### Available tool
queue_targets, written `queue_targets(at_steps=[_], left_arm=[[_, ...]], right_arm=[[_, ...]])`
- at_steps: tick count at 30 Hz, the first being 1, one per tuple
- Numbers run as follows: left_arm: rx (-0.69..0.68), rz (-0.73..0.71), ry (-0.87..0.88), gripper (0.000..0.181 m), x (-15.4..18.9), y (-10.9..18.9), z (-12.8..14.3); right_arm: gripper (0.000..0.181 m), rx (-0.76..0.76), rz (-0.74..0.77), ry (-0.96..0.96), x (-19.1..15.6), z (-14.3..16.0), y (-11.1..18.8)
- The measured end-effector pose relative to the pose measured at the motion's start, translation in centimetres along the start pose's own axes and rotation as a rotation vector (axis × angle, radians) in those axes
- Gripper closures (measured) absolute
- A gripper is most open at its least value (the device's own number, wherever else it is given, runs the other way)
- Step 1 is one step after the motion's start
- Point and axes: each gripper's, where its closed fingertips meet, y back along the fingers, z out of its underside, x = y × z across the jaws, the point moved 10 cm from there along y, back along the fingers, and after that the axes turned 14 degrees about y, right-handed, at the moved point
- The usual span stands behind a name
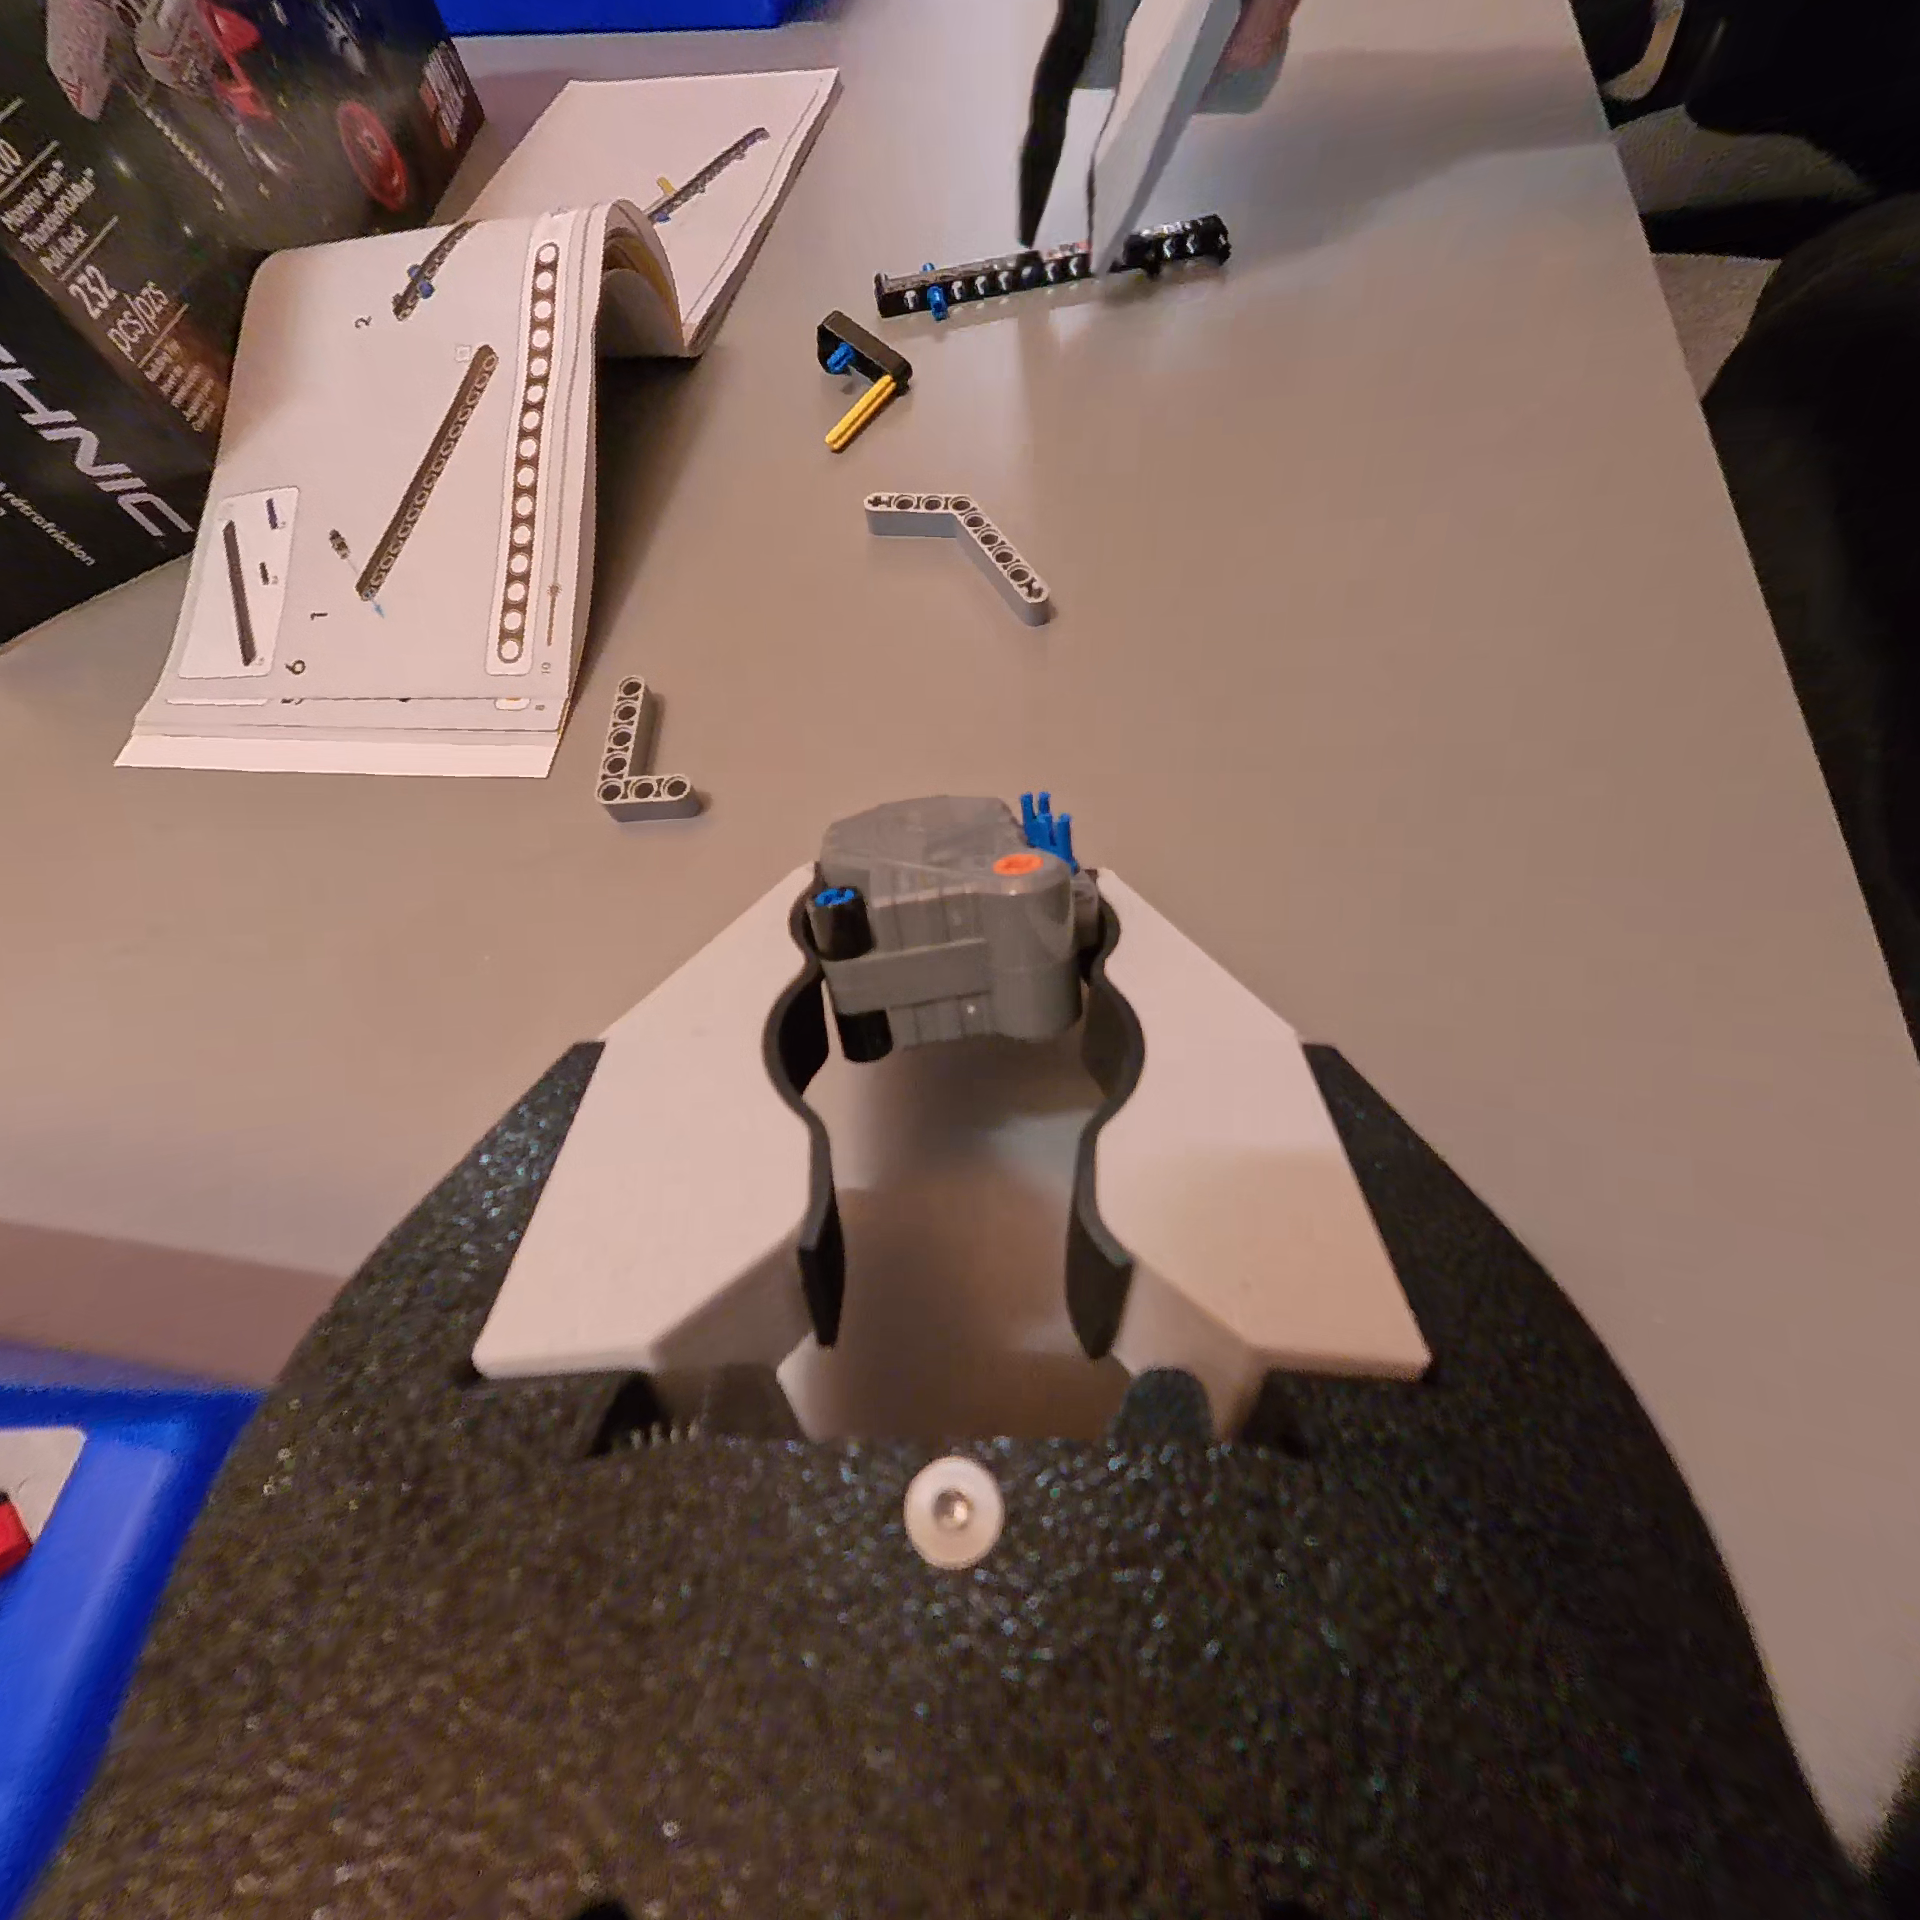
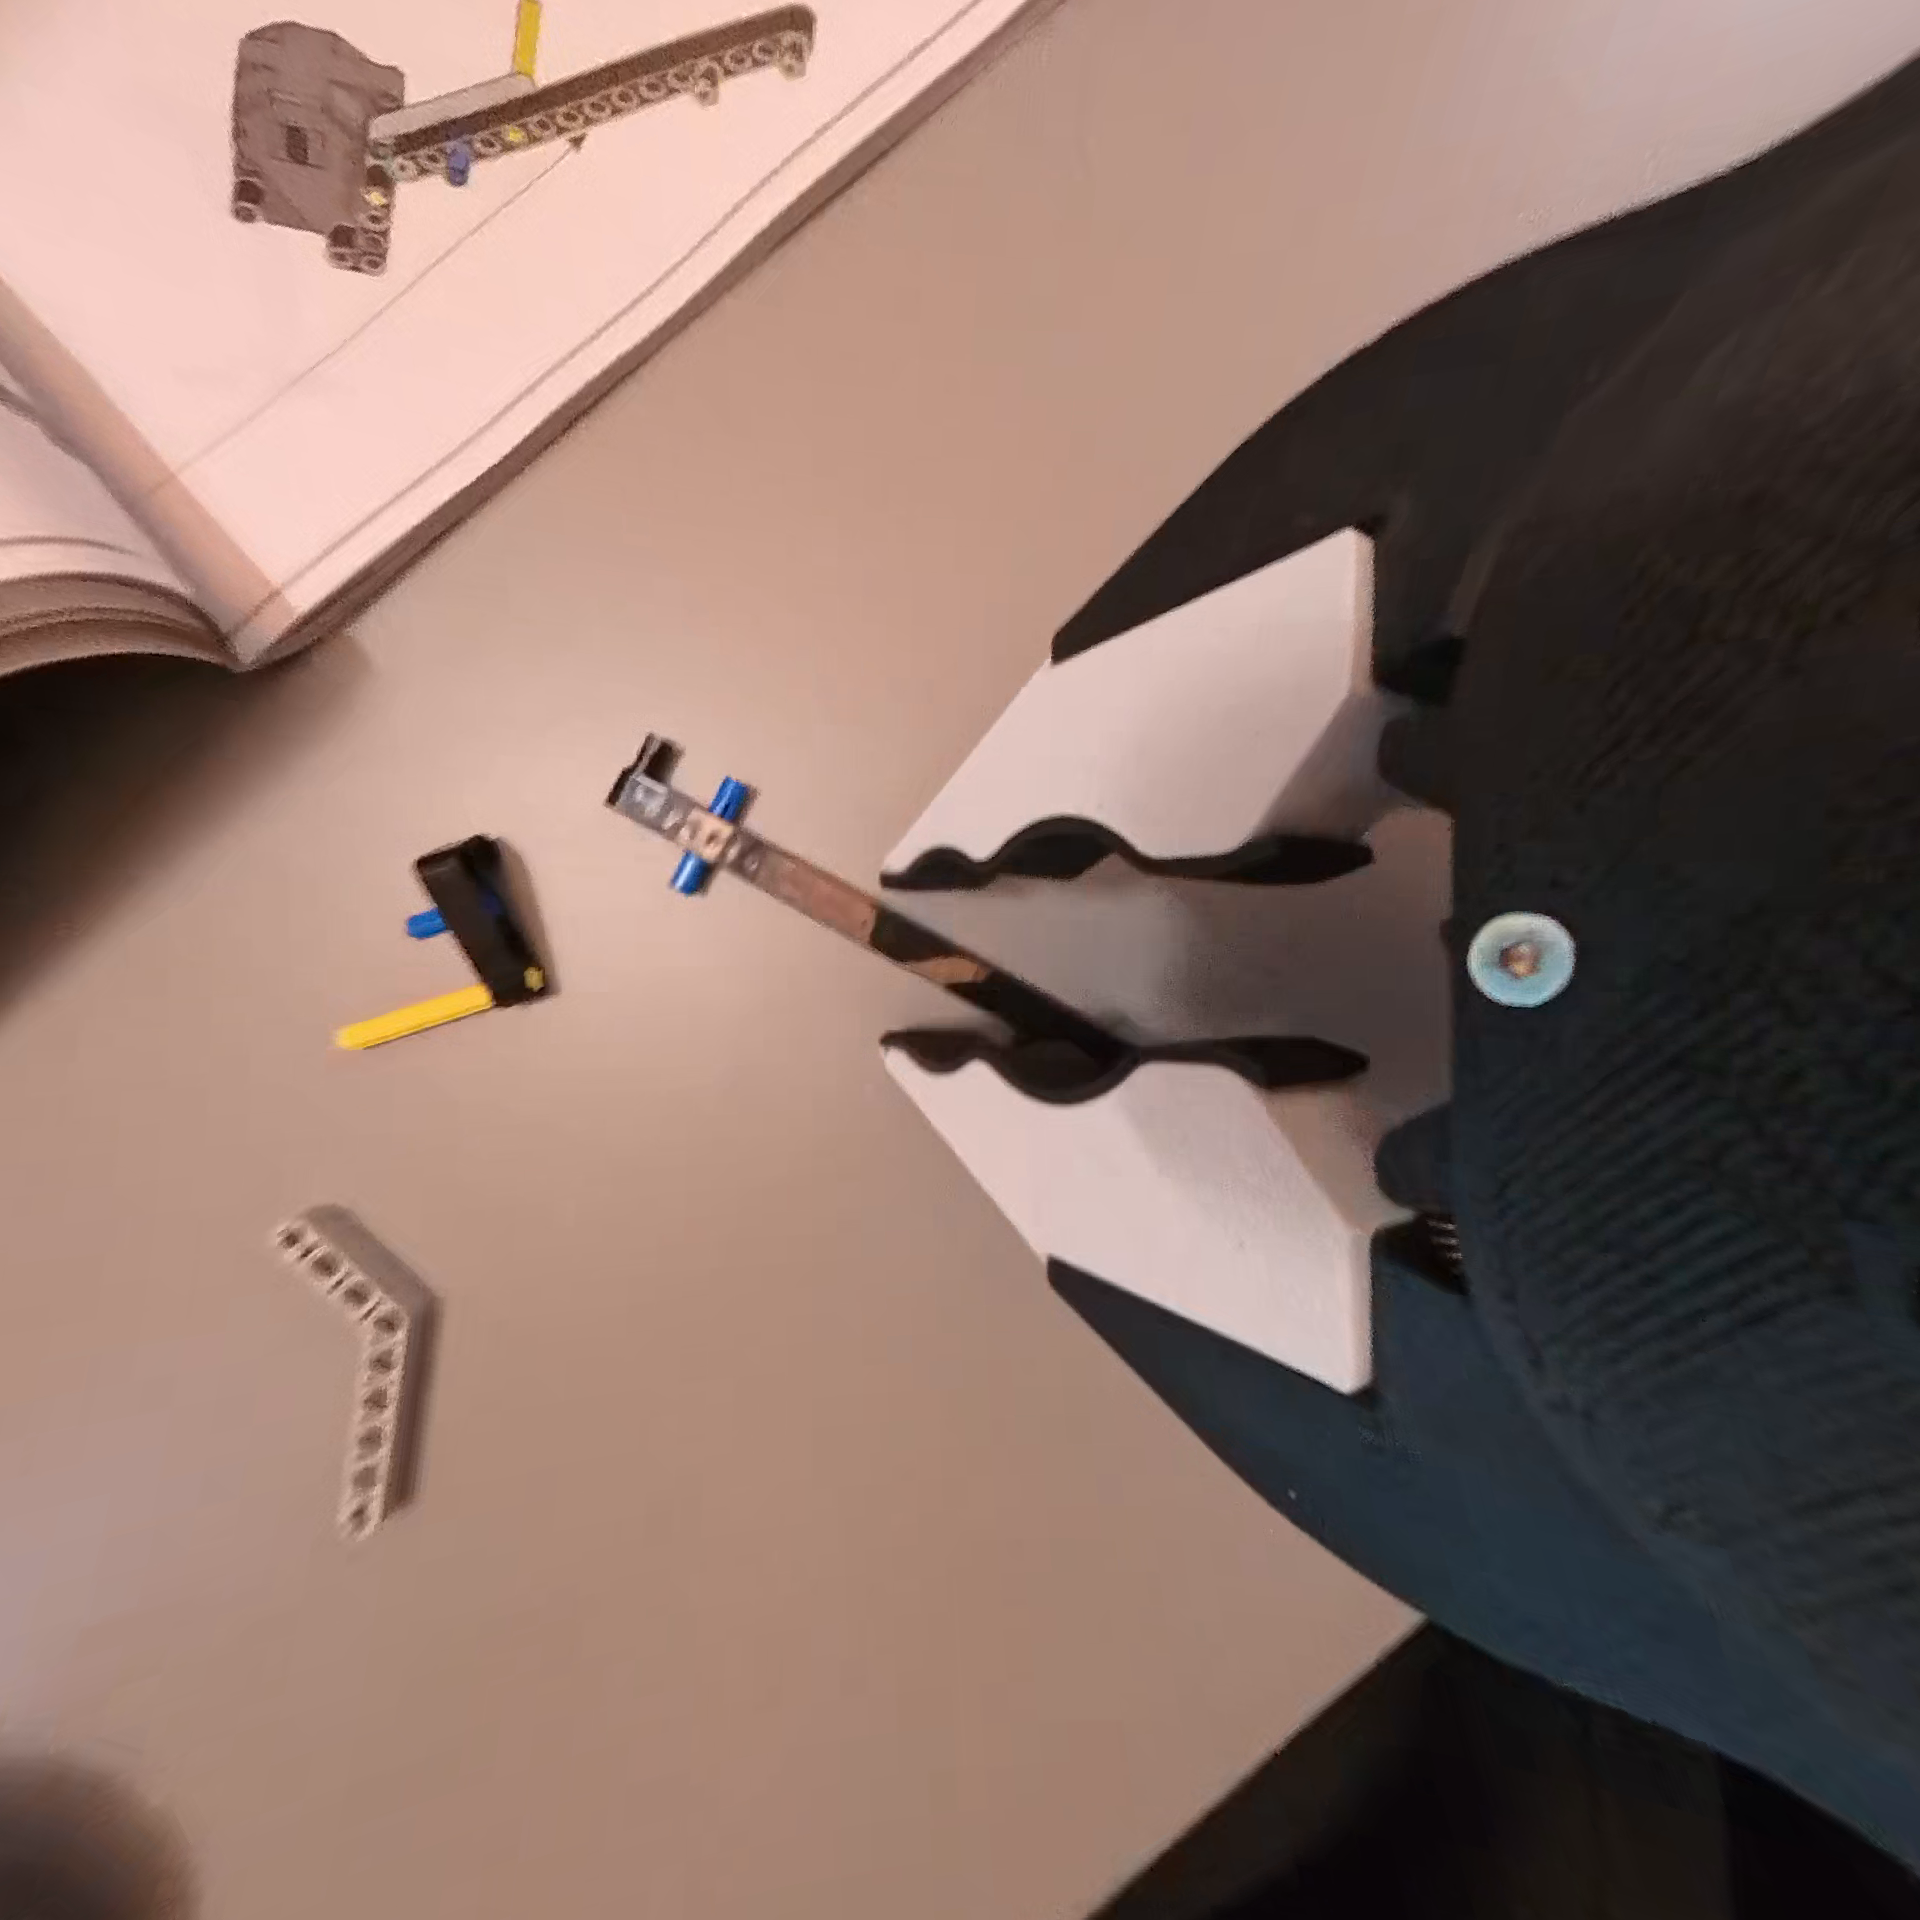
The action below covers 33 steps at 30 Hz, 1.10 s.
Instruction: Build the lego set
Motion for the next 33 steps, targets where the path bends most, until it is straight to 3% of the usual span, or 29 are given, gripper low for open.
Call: queue_targets(at_steps=[1, 6, 10, 15, 17, 20, 23, 27, 33], left_arm=[[-0.004, -0.001, -0.001, 0.137, 0.0, 0.0, 0.0], [0.003, -0.002, -0.003, 0.137, 0.0, 0.0, 0.0], [0.011, 0.0, 0.0, 0.137, 0.0, 0.1, 0.0], [-0.01, -0.001, -0.009, 0.137, 0.1, -0.1, 0.0], [-0.001, 0.001, -0.006, 0.137, 0.0, 0.0, 0.0], [0.007, 0.006, 0.004, 0.137, 0.0, 0.1, 0.0], [-0.003, 0.007, 0.002, 0.137, 0.0, 0.0, 0.0], [0.001, 0.006, -0.002, 0.137, 0.0, 0.0, 0.0], [0.009, 0.012, 0.001, 0.137, 0.0, 0.1, 0.0]], right_arm=[[0.168, -0.017, 0.026, 0.007, 0.2, 0.2, -0.2], [0.175, 0.027, 0.108, 0.001, 2.1, -0.1, -0.3], [0.176, 0.164, 0.23, -0.168, 5.9, -0.7, 0.8], [0.173, 0.109, 0.201, -0.273, 8.7, -0.5, -1.1], [0.138, 0.073, 0.271, -0.211, 8.8, -1.0, -1.2], [0.125, 0.183, 0.409, 0.015, 8.0, -4.2, -0.7], [0.125, 0.317, 0.404, 0.2, 7.0, -7.3, -1.0], [0.111, 0.244, 0.338, 0.294, 7.2, -8.3, -2.0], [0.116, 0.21, 0.375, 0.324, 7.7, -8.0, -2.8]])
